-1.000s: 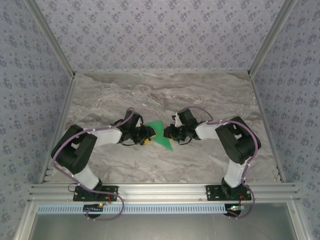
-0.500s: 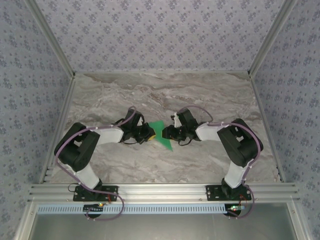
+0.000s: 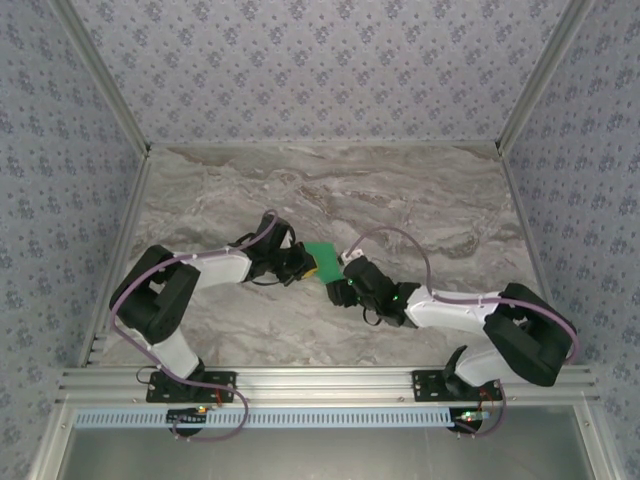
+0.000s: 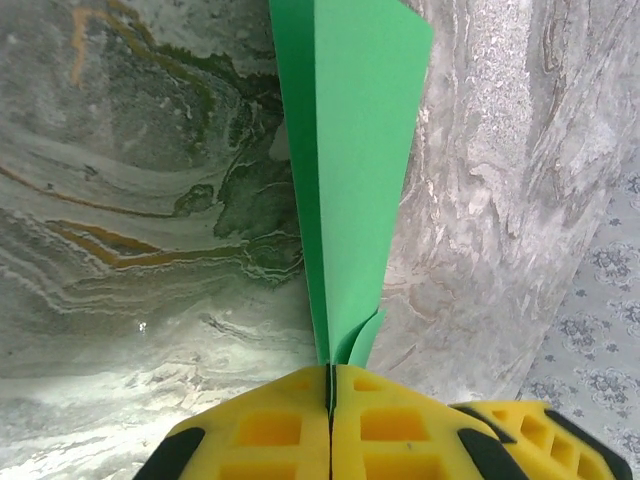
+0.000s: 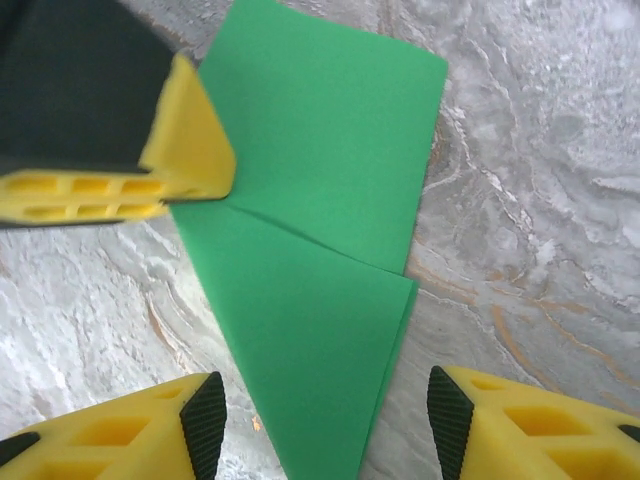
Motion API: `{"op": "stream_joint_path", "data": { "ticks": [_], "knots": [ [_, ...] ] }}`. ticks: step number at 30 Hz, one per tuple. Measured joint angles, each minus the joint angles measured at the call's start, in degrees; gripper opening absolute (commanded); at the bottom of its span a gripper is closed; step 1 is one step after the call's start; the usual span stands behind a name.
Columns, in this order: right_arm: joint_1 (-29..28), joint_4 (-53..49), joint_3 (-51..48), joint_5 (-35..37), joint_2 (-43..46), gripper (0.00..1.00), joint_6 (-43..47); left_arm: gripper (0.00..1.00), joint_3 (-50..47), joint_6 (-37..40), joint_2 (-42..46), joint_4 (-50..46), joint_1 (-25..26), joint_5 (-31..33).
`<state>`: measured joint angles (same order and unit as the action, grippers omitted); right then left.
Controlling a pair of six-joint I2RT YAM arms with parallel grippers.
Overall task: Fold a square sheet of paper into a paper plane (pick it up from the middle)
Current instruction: Fold the wing for the fifth time at the center of the table.
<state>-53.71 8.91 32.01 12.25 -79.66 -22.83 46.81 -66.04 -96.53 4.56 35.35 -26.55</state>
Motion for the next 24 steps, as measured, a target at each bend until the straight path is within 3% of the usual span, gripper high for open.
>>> {"op": "stream_joint_path", "data": {
  "ticks": [4, 9, 18, 24],
  "knots": [
    [-4.7, 1.09, 0.46, 4.37, -1.6, 0.6, 5.55, 0.07, 0.52, -0.04, 0.0, -0.5, 0.02, 0.0],
    [-6.97, 2.08, 3.52, 8.02, -7.41, 0.52, 9.38, 0.07, 0.68, -0.07, 0.0, -1.36, 0.02, 0.2],
    [-6.97, 4.59, 5.97, 12.55, -13.92, 0.32, 12.31, 0.07, 0.68, -0.07, 0.11, -2.01, 0.02, 0.2],
    [-6.62, 5.51, 6.03, 12.57, -14.97, 0.11, 12.81, 0.11, 0.76, -0.07, 0.63, -2.86, 0.02, 0.39]
  ]
}}
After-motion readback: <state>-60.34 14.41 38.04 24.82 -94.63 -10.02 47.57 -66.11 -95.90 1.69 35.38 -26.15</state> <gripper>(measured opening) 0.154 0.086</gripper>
